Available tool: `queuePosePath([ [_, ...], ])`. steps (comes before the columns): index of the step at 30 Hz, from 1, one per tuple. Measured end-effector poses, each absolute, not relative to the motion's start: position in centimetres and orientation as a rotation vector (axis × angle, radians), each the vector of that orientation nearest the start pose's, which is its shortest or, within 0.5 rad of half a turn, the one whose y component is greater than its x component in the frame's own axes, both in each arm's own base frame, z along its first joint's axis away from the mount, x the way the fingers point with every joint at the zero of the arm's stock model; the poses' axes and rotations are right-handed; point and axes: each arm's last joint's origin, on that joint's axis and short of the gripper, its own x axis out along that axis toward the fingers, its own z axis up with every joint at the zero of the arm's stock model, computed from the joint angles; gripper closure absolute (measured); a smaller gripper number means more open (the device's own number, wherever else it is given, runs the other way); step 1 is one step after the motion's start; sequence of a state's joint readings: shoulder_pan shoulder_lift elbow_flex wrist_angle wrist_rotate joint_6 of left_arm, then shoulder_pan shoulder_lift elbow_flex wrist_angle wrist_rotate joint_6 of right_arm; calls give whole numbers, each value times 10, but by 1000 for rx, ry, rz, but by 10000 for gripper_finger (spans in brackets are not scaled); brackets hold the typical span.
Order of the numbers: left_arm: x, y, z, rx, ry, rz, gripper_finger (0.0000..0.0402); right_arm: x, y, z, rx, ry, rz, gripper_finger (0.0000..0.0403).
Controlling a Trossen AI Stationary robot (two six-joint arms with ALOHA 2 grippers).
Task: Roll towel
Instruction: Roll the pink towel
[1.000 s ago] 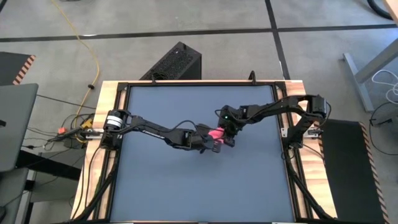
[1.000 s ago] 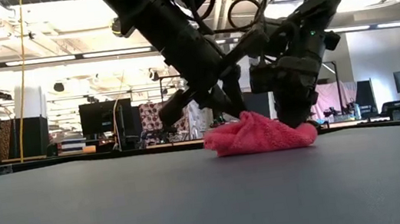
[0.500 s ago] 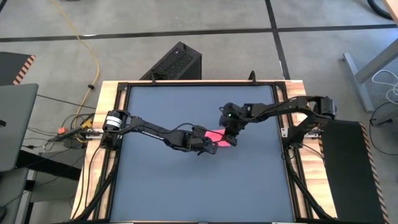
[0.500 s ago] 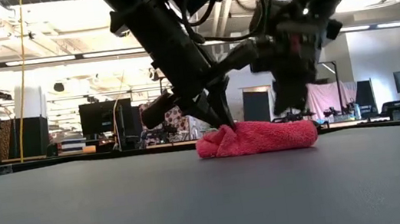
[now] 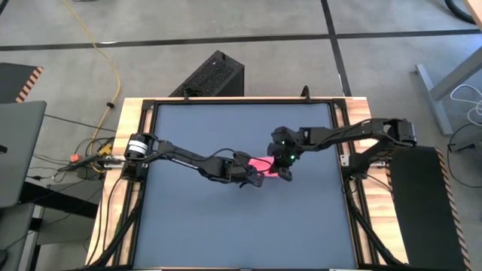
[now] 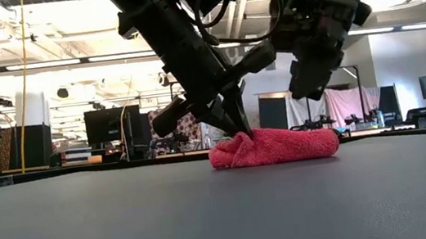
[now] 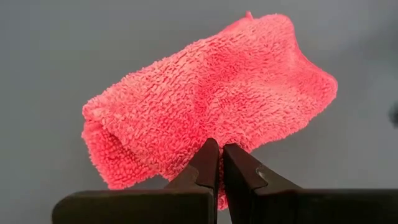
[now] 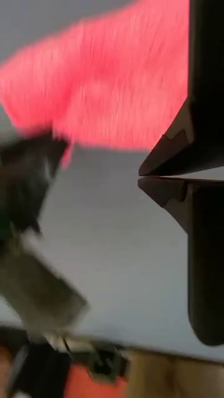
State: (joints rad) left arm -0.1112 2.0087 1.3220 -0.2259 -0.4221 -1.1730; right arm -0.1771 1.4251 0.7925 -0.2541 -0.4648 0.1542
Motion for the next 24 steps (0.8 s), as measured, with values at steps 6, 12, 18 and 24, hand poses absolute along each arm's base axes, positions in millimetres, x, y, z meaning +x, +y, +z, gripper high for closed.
queuePosePath([
  [6,416,-36,159,-829,631,713,401,278,-15,183,442,926,313,316],
  [12,416,-37,159,-801,649,688,401,280,-4,172,351,1000,230,213],
  [18,417,-46,160,-770,649,645,401,280,0,173,87,988,75,146],
  [24,416,-56,160,-773,649,624,401,286,7,180,-27,888,50,157],
])
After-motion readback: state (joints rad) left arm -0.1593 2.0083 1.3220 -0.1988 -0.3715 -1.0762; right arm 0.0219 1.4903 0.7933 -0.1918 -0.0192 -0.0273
